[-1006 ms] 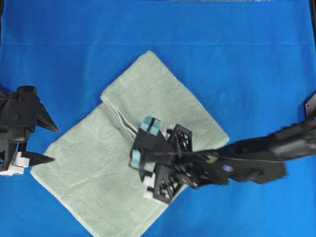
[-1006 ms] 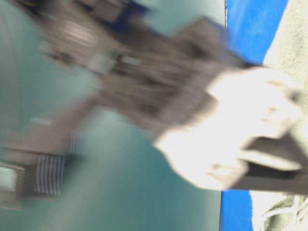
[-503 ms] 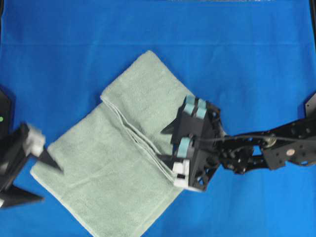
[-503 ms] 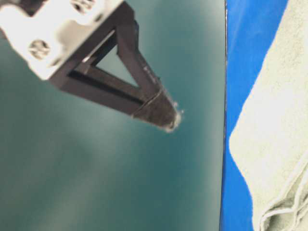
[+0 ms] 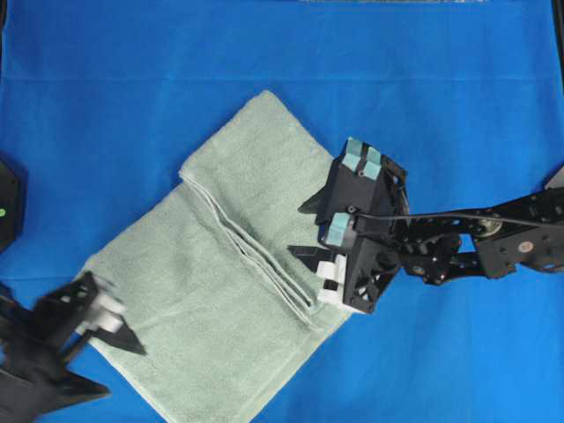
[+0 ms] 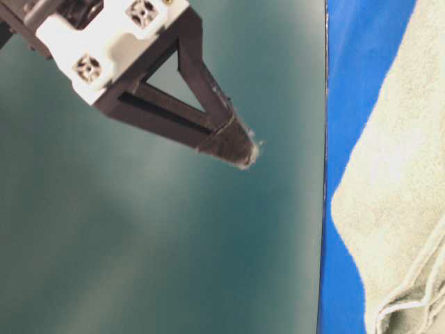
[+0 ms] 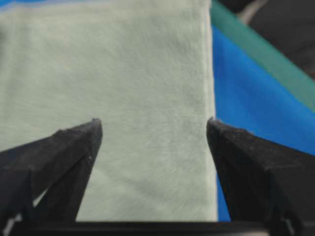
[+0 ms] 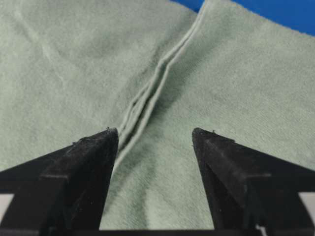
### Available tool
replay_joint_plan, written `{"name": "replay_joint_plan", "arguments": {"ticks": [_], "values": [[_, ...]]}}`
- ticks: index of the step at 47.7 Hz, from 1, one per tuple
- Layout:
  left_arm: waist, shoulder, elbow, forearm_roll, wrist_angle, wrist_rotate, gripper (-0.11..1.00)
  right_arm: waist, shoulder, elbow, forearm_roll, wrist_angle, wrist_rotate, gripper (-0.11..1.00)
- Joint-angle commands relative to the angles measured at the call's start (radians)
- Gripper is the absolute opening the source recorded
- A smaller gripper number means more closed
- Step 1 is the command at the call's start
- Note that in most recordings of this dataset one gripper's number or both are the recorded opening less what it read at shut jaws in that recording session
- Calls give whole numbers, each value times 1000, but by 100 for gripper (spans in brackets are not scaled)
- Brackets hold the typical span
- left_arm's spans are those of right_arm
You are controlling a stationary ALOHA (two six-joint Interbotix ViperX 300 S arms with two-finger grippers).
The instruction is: Fold a bath towel.
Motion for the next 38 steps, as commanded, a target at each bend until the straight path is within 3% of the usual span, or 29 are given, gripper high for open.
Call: {"name": "replay_joint_plan", "arguments": {"ticks": [1, 14, 24, 27, 35, 38], "values": [[2, 114, -61, -3, 21, -26, 82, 0, -40, 0, -6, 9, -2, 63], [9, 370, -137, -3, 57, -25, 82, 0, -71, 37, -6, 112, 3, 63], [18, 417, -140, -3, 69, -26, 78, 2, -97, 63, -5, 120, 9, 63], [15, 419, -143, -2, 77, -25, 69, 2, -107, 75, -5, 121, 17, 63], [14, 414, -147, 3, 104, -20, 26, 2, -138, 106, -6, 121, 34, 63], [14, 407, -155, 3, 138, -18, 15, 5, -156, 121, -5, 121, 43, 63]]}}
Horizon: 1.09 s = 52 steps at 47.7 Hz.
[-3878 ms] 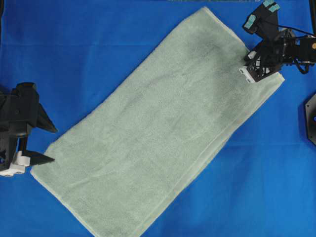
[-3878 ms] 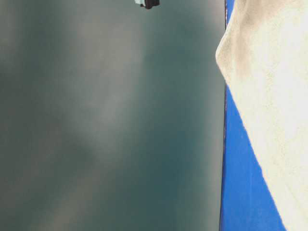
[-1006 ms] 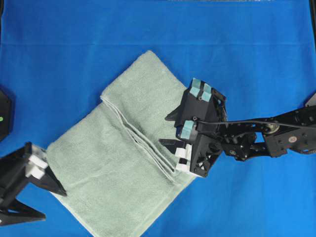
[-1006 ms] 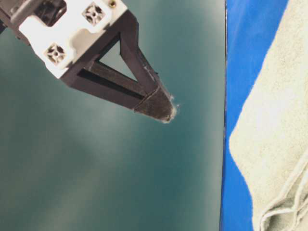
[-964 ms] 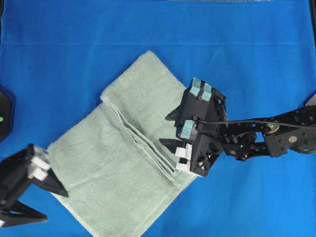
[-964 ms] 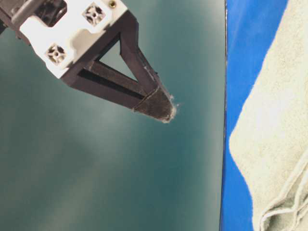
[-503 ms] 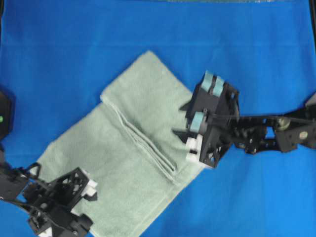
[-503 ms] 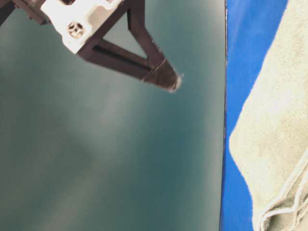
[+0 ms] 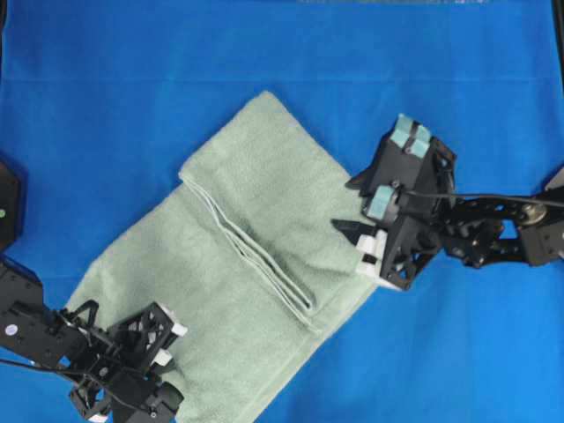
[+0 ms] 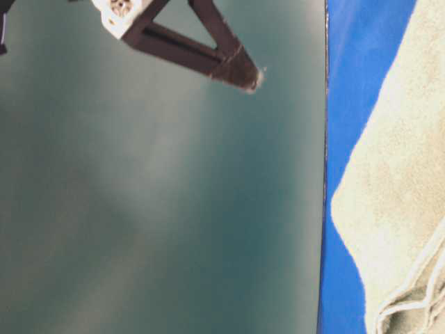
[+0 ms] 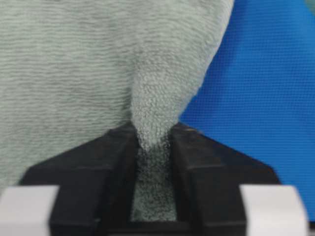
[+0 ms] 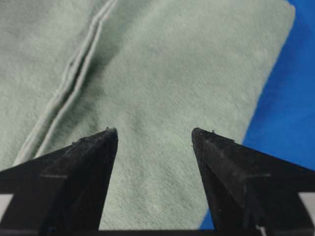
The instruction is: Fold a bath towel.
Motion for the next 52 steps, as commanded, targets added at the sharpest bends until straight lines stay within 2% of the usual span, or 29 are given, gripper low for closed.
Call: {"name": "replay_joint_plan", "arguments": {"ticks": [1, 8, 11, 16, 24, 30, 33, 36, 40, 44, 52], "values": [[-2, -20, -20, 5, 52, 2, 14, 6, -44, 6, -3, -3, 8, 63], [11, -80, -83, 28, 295, 3, 14, 8, -95, 44, -5, 8, 20, 63], [21, -112, -133, 43, 430, 3, 14, 11, -124, 67, -3, 21, 25, 63], [49, -150, -218, 78, 591, 14, 14, 14, -167, 97, -3, 48, 25, 63], [121, -178, -324, 143, 706, 100, 14, 17, -245, 147, -5, 83, 23, 63], [230, -155, -402, 209, 739, 120, 14, 28, -298, 178, -5, 84, 15, 63], [278, -135, -434, 250, 753, 150, 14, 35, -314, 190, -5, 84, 14, 63], [321, -114, -476, 272, 758, 236, 14, 44, -327, 204, -5, 86, 12, 63], [383, -66, -555, 273, 752, 422, 14, 52, -337, 224, -5, 86, 12, 63], [439, -5, -630, 265, 733, 571, 14, 54, -341, 239, -5, 86, 12, 63], [537, 158, -784, 236, 684, 788, 14, 69, -345, 264, -5, 86, 12, 63]]}}
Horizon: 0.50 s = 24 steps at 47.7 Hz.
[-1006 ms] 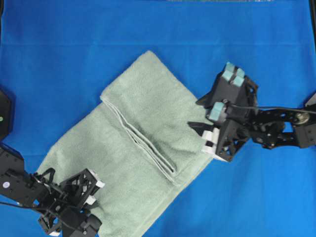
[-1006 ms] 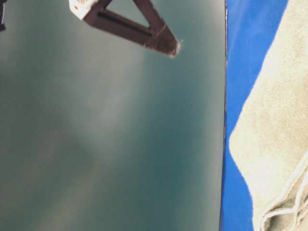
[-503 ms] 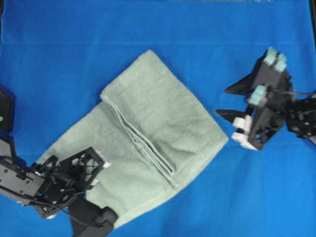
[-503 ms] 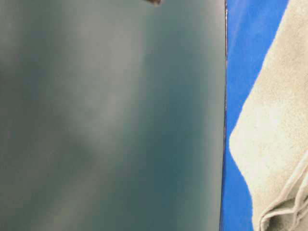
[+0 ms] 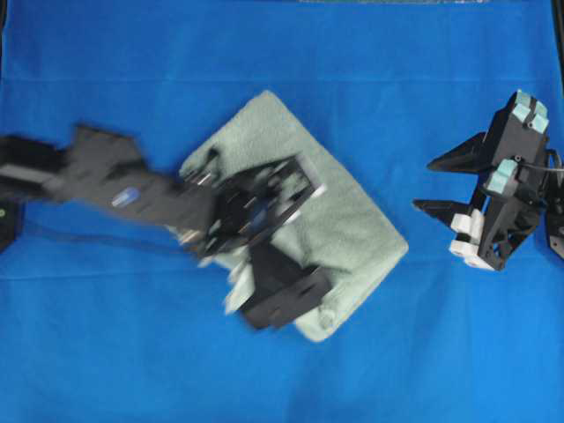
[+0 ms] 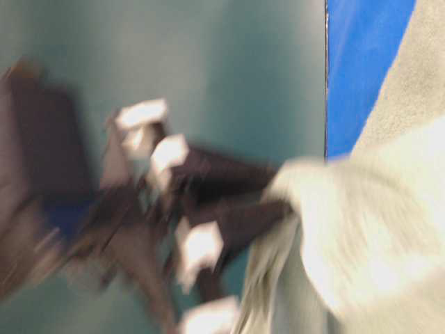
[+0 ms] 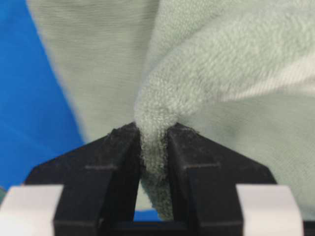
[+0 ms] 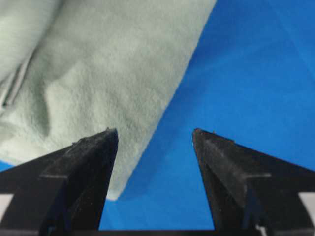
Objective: Fold a bath towel.
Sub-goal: 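Grasp the near end with the left gripper and fold it over the top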
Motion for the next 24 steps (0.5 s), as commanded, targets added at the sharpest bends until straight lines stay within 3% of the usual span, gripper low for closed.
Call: {"name": "replay_joint_plan", "arguments": {"ticks": [1, 5, 15, 19, 24], "values": [[44, 60, -103, -11, -29, 72, 14, 9, -12, -2, -6, -3, -2, 63], [64, 121, -158, -23, -55, 114, 14, 17, -15, 2, -6, -3, -2, 63], [104, 179, -173, -89, -140, 103, 14, 37, -21, 12, -6, -3, -2, 63], [123, 169, -150, -130, -193, 41, 14, 40, -21, 12, -6, -5, -2, 63], [143, 160, -129, -167, -236, -117, 14, 40, -21, 14, -6, -5, 0, 63]]}}
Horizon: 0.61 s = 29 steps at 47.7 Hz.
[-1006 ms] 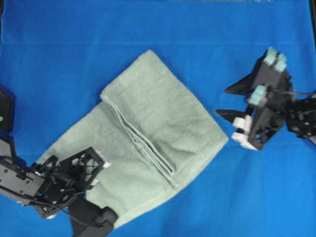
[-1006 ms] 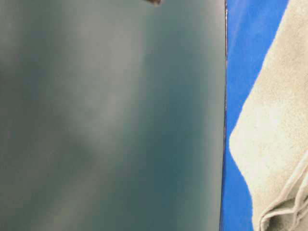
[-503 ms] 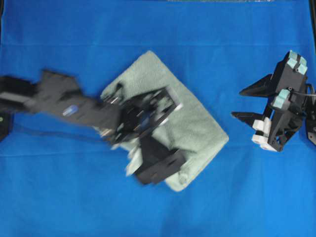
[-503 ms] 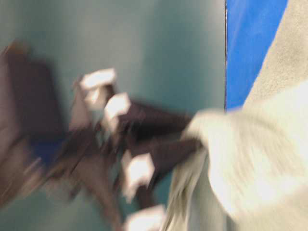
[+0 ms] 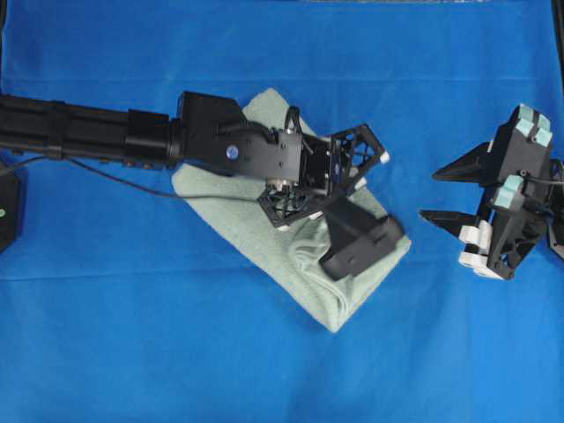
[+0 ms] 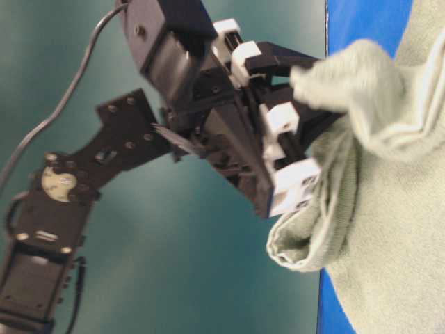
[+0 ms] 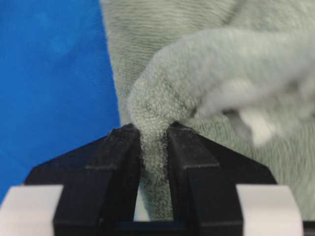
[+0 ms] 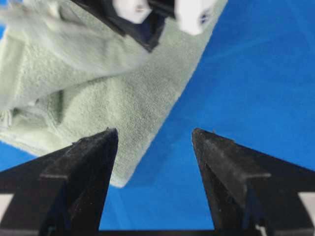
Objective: Fold a bath towel.
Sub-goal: 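Grasp the near end with the left gripper and fold it over the top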
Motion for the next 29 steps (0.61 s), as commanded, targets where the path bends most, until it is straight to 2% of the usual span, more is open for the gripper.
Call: {"name": "replay_joint_plan", "arguments": {"ticks": [1, 6, 13, 16, 19, 24, 26, 29], "values": [[21, -46, 2, -25, -34, -107, 14, 3, -6, -11, -5, -2, -2, 63], [37, -49, 9, -32, -43, -265, 14, 3, -6, -12, -5, -3, 0, 63], [60, -64, 46, -34, -115, -500, 16, 3, -5, -12, -5, -6, 2, 63], [63, -75, 71, -34, -150, -528, 31, 3, -5, -15, -5, -8, 3, 63], [66, -89, 101, -34, -190, -555, 52, 3, -5, -15, -5, -8, 5, 63], [67, -100, 124, -28, -199, -557, 79, 3, -5, -15, -5, -9, 6, 63], [67, -103, 129, -26, -199, -557, 85, 3, -5, -15, -5, -9, 6, 63], [67, -109, 133, -26, -199, -554, 87, 3, -5, -17, -5, -9, 6, 63]]}}
